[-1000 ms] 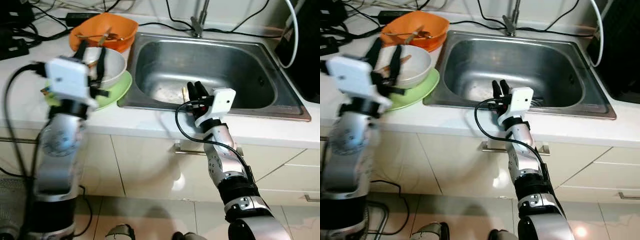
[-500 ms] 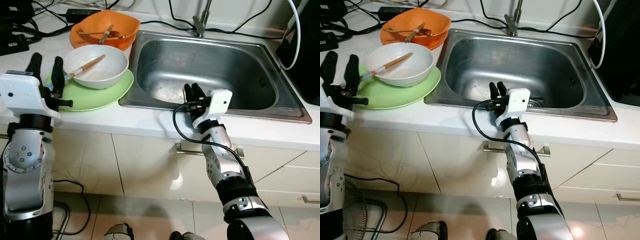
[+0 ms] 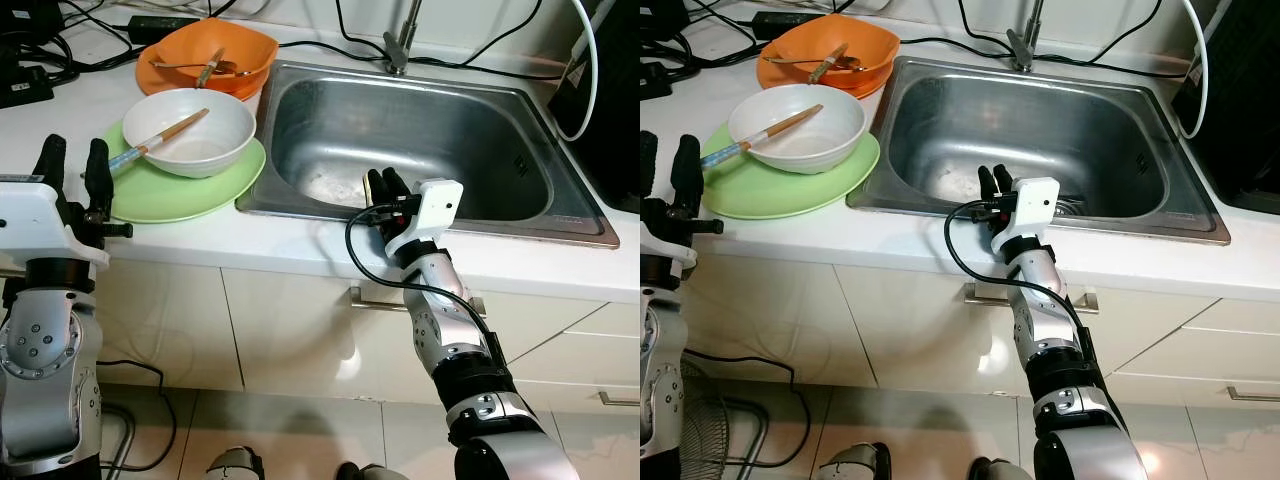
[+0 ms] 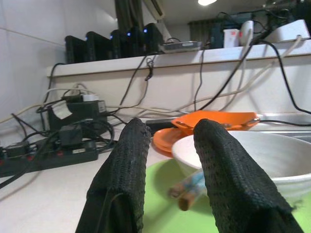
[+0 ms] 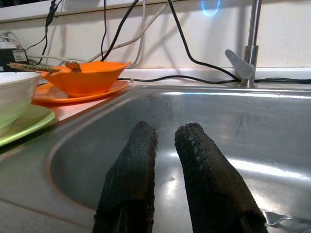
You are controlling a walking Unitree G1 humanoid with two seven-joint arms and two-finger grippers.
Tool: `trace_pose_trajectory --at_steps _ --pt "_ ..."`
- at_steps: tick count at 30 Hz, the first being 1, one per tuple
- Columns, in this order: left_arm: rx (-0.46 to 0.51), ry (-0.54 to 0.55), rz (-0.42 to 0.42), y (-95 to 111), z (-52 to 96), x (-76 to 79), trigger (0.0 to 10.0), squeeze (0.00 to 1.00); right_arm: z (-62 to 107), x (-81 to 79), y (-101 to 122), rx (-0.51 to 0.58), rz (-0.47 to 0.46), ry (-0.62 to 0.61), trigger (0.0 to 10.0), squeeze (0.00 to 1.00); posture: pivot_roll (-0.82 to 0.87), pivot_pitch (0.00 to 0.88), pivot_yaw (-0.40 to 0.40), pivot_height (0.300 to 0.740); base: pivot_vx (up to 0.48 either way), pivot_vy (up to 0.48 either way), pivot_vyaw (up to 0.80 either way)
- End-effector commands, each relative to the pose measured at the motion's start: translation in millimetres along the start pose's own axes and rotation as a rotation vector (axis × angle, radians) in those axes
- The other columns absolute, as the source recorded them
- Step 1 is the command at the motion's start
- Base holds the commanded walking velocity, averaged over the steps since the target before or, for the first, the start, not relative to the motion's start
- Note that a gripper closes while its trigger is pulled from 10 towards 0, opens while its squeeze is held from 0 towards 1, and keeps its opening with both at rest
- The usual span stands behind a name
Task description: Kitchen organization
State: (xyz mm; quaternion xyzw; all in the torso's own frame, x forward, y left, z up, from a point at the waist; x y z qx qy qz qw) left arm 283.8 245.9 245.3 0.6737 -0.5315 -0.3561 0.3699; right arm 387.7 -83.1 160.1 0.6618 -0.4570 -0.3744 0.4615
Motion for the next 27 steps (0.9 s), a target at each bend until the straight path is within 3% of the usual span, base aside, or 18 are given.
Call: trace_pose_trajectory --at_steps 1,6,13,14,24,27 --pt "-0.005 0.029 0.004 -3.6 4.7 -3.9 10.0 1.00 1.2 3.1 -4.1 -0.021 0.000 -0.003 10.0 0.00 0.21 0.121 -0.101 0.740 0.000 0.000 0.00" --pt "-0.017 0.054 0.004 -7.2 6.3 -6.3 10.0 1.00 1.5 3.6 -4.8 -0.024 0.000 -0.005 10.0 0.00 0.21 0.121 -0.102 0.740 0.000 0.000 0.00" --pt "-0.042 0.038 0.070 -13.9 5.2 -0.1 10.0 1.00 1.1 4.5 -4.8 -0.025 0.002 -0.010 10.0 0.00 0.21 0.123 -0.097 0.740 0.000 0.000 0.00" --pt "-0.050 0.031 0.082 -16.6 5.1 1.9 10.0 0.00 1.2 4.6 -4.9 -0.025 0.002 -0.012 10.0 0.00 0.20 0.123 -0.094 0.740 0.000 0.000 0.00" --pt "-0.072 0.012 0.127 -24.2 0.3 10.3 10.0 0.00 1.9 5.3 -5.5 -0.025 -0.002 -0.020 10.0 0.00 0.20 0.123 -0.091 0.740 0.000 0.000 0.00" --pt "-0.086 -0.002 0.196 -28.7 -4.8 17.9 10.0 0.00 2.0 5.9 -4.9 -0.021 -0.002 -0.025 10.0 0.00 0.19 0.120 -0.087 0.740 0.000 0.000 0.00"
Point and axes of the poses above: a point about 5 cm out from each wrist's last joint towards the gripper, its own z axis pointing back from the gripper into the wrist, its own y axis along the axis of the wrist's last joint, x = y × z, the point moved 4 cm from there along -z, pointing out of the wrist towards the gripper, and after that the axes turned 3 degrees about z, right-handed, at the moved point
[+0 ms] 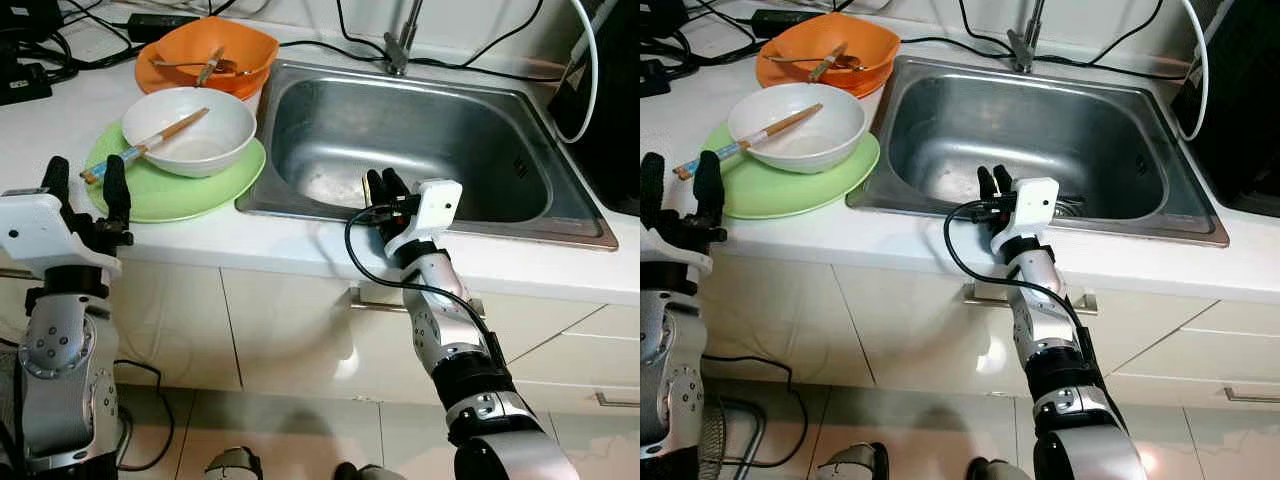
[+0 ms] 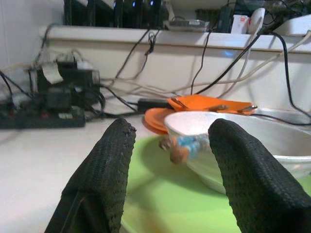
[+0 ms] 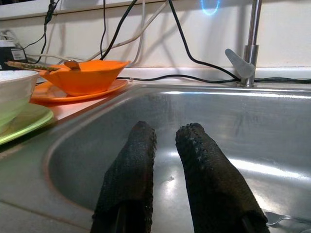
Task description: Kitchen organization
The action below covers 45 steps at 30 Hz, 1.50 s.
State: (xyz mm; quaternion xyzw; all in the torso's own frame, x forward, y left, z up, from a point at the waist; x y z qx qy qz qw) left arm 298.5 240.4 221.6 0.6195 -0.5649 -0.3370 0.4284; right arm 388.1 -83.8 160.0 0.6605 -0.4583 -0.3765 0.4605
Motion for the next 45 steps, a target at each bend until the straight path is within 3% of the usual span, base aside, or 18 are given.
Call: trace_pose_trajectory --at_steps 1,7,18,20,21,22,24,25,45 --pt "-0.012 -0.030 0.054 -3.6 -5.2 9.5 10.0 0.00 2.1 5.2 -4.6 -0.020 -0.002 -0.020 10.0 0.00 0.19 0.120 -0.087 0.740 0.000 0.000 0.00" --pt "-0.012 -0.044 0.108 -4.6 -9.3 16.7 10.0 0.00 2.7 6.0 -4.4 -0.018 -0.001 -0.024 10.0 0.00 0.19 0.120 -0.084 0.740 0.000 0.000 0.00" --pt "-0.007 -0.050 0.126 -4.4 -13.0 20.2 9.8 0.00 2.8 6.4 -5.1 -0.021 0.000 -0.026 10.0 0.00 0.19 0.120 -0.084 0.740 0.000 0.000 0.00" --pt "-0.008 -0.049 0.127 -4.9 -13.2 20.4 6.8 0.00 2.8 6.5 -5.3 -0.022 0.000 -0.026 10.0 0.00 0.19 0.120 -0.084 0.740 0.000 0.000 0.00" --pt "-0.009 -0.047 0.128 -5.1 -13.2 20.5 3.1 0.00 2.8 6.6 -5.3 -0.022 0.001 -0.026 10.0 0.00 0.19 0.120 -0.084 0.740 0.000 0.000 0.00" --pt "-0.009 -0.047 0.129 -5.1 -13.3 20.5 2.2 0.00 2.8 6.7 -5.2 -0.022 0.001 -0.027 10.0 0.00 0.19 0.120 -0.084 0.740 0.000 0.000 0.00" --pt "-0.009 -0.046 0.130 -5.1 -13.5 20.5 1.8 0.00 2.8 6.8 -5.2 -0.022 0.001 -0.027 10.0 0.00 0.19 0.118 -0.083 0.740 0.000 0.000 0.00" --pt "-0.009 -0.045 0.130 -5.1 -13.6 20.7 0.0 0.00 2.8 6.9 -5.2 -0.022 0.001 -0.027 10.0 0.00 0.19 0.118 -0.083 0.740 0.000 0.000 0.00" --pt "0.008 -0.042 0.147 -1.5 -14.3 22.9 0.0 0.00 2.6 6.0 -6.1 -0.029 0.001 -0.021 10.0 0.00 0.19 0.119 -0.089 0.740 0.000 0.000 0.00"
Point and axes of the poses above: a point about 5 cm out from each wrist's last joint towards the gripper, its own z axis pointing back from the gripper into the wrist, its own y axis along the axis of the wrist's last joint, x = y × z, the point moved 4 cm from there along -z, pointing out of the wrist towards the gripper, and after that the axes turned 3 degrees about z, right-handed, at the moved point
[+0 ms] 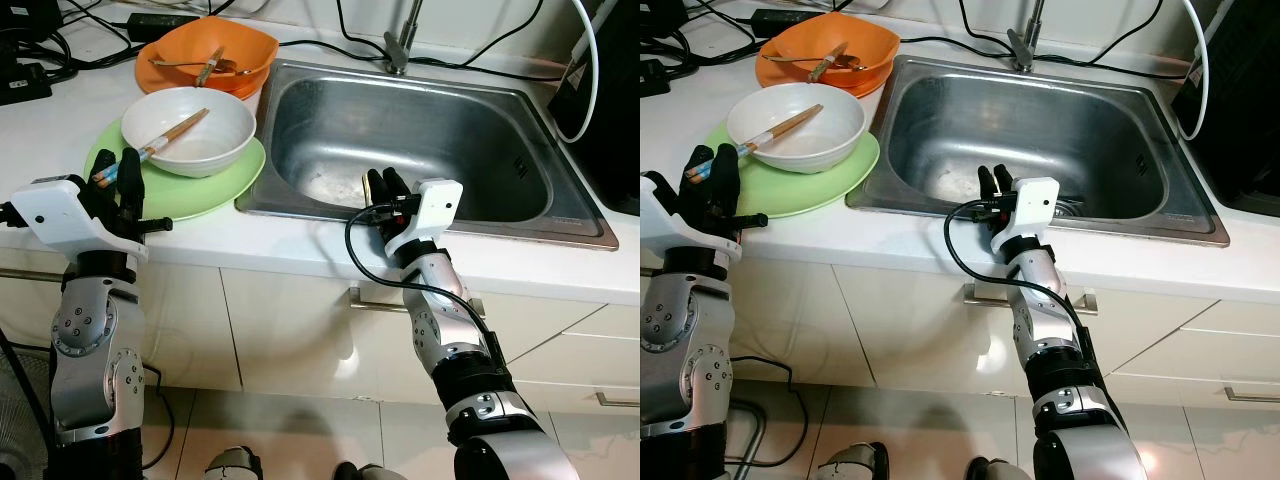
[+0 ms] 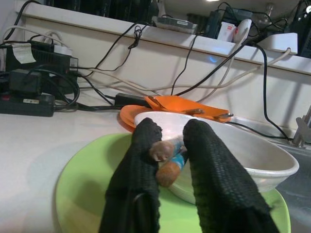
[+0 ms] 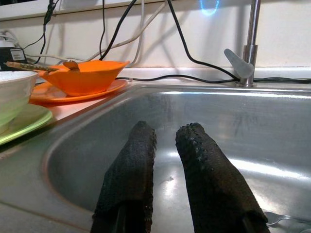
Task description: Kitchen organization
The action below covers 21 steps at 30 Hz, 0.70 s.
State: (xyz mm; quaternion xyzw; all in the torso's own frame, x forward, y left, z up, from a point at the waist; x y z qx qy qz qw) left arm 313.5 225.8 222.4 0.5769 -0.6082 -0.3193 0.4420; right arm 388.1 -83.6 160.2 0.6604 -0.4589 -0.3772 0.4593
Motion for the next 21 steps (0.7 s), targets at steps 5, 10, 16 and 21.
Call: trace_pose_trajectory --at_steps 5,10,16,21 --pt "0.023 -0.015 0.026 6.7 -4.3 7.6 0.0 0.00 2.4 6.0 -6.4 -0.031 0.002 -0.017 10.0 0.00 0.19 0.121 -0.089 0.740 0.000 0.000 0.00" --pt "0.032 -0.025 0.035 9.6 -5.6 10.4 0.0 0.00 2.4 5.9 -6.6 -0.032 0.002 -0.018 10.0 0.00 0.19 0.120 -0.089 0.740 0.000 0.000 0.00" --pt "0.027 -0.090 0.062 11.9 -7.2 24.6 6.5 0.00 2.1 5.8 -6.8 -0.034 0.004 -0.018 10.0 0.00 0.19 0.118 -0.088 0.740 0.000 0.000 0.00" --pt "0.070 -0.129 0.064 23.0 -10.0 36.7 10.0 0.00 2.0 5.0 -7.0 -0.035 0.004 -0.015 10.0 0.00 0.19 0.118 -0.088 0.740 0.000 0.000 0.00"
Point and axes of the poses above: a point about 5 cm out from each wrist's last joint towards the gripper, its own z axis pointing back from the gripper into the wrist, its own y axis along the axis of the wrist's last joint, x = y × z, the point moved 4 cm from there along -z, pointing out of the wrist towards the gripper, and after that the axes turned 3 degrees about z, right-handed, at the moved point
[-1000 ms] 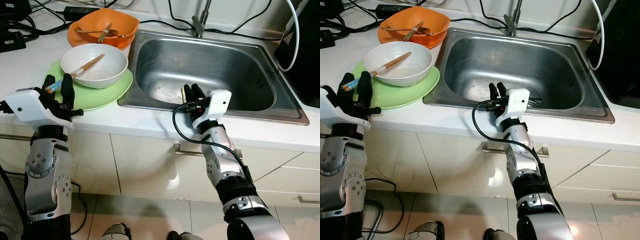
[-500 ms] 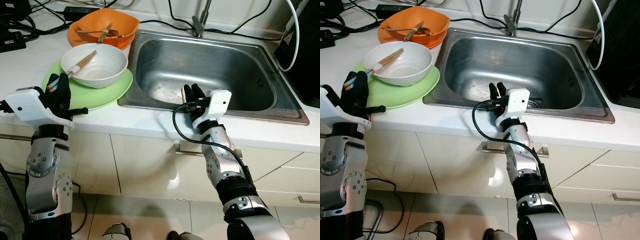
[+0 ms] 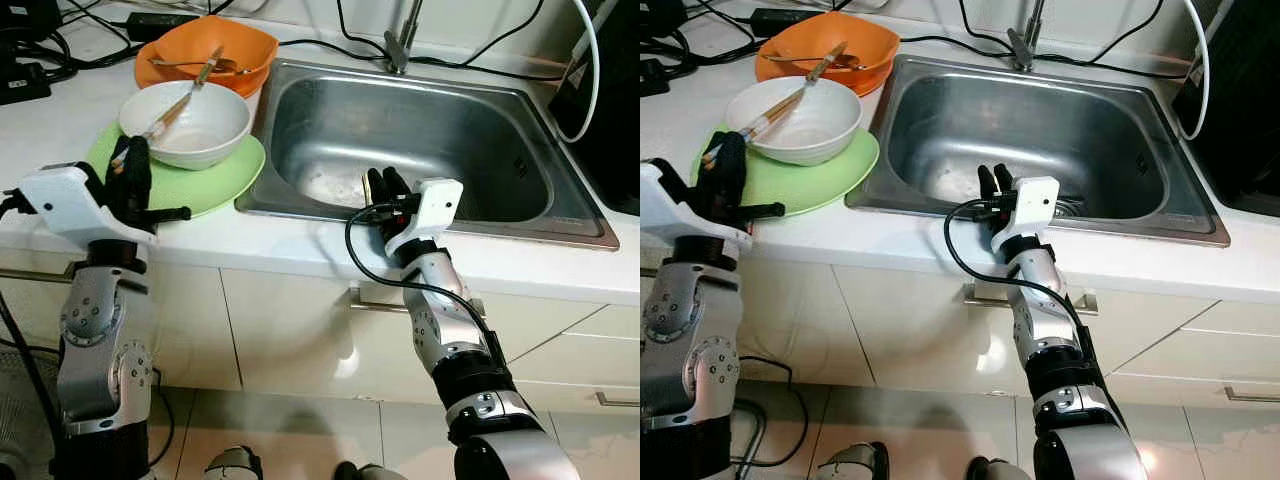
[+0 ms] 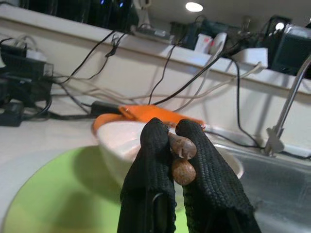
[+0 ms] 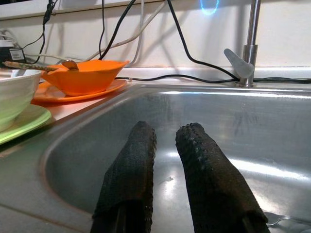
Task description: Kitchen organization
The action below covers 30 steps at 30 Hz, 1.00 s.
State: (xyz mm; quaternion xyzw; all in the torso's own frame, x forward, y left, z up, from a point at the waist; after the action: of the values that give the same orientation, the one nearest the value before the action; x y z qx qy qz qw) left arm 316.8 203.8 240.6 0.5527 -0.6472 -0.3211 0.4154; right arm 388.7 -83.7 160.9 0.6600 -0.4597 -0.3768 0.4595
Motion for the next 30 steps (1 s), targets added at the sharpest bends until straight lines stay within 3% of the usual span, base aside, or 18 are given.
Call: trace_pose_trajectory --at_steps 1,7,15,20,24,30 --pt "0.044 -0.051 0.007 12.0 -4.2 14.0 10.0 0.00 2.7 4.8 -7.6 -0.035 0.002 -0.015 10.0 0.00 0.19 0.118 -0.088 0.740 0.000 0.000 0.00" --pt "0.131 -0.139 -0.043 37.1 -13.0 38.1 10.0 0.00 2.5 4.0 -7.8 -0.036 0.003 -0.014 10.0 0.00 0.19 0.118 -0.088 0.740 0.000 0.000 0.00" --pt "0.153 -0.169 -0.060 46.1 -15.9 43.7 10.0 0.00 2.6 4.4 -9.0 -0.041 0.005 -0.020 10.0 0.00 0.19 0.115 -0.082 0.740 0.000 0.000 0.00" --pt "0.120 -0.241 -0.008 40.2 -18.9 59.8 10.0 0.00 0.2 5.3 -6.1 -0.033 0.010 -0.025 10.0 0.00 0.19 0.112 -0.079 0.740 0.000 0.000 0.00" --pt "0.054 -0.364 0.029 27.2 -19.6 85.7 10.0 0.00 -1.3 6.8 -4.6 -0.030 0.029 -0.031 10.0 0.00 0.19 0.106 -0.073 0.740 0.000 0.000 0.00" --pt "-0.001 -0.444 0.088 15.8 -23.8 102.9 10.0 0.00 -6.1 15.2 2.6 -0.015 0.094 -0.038 10.0 0.00 0.17 0.089 -0.061 0.740 0.000 0.000 0.00"
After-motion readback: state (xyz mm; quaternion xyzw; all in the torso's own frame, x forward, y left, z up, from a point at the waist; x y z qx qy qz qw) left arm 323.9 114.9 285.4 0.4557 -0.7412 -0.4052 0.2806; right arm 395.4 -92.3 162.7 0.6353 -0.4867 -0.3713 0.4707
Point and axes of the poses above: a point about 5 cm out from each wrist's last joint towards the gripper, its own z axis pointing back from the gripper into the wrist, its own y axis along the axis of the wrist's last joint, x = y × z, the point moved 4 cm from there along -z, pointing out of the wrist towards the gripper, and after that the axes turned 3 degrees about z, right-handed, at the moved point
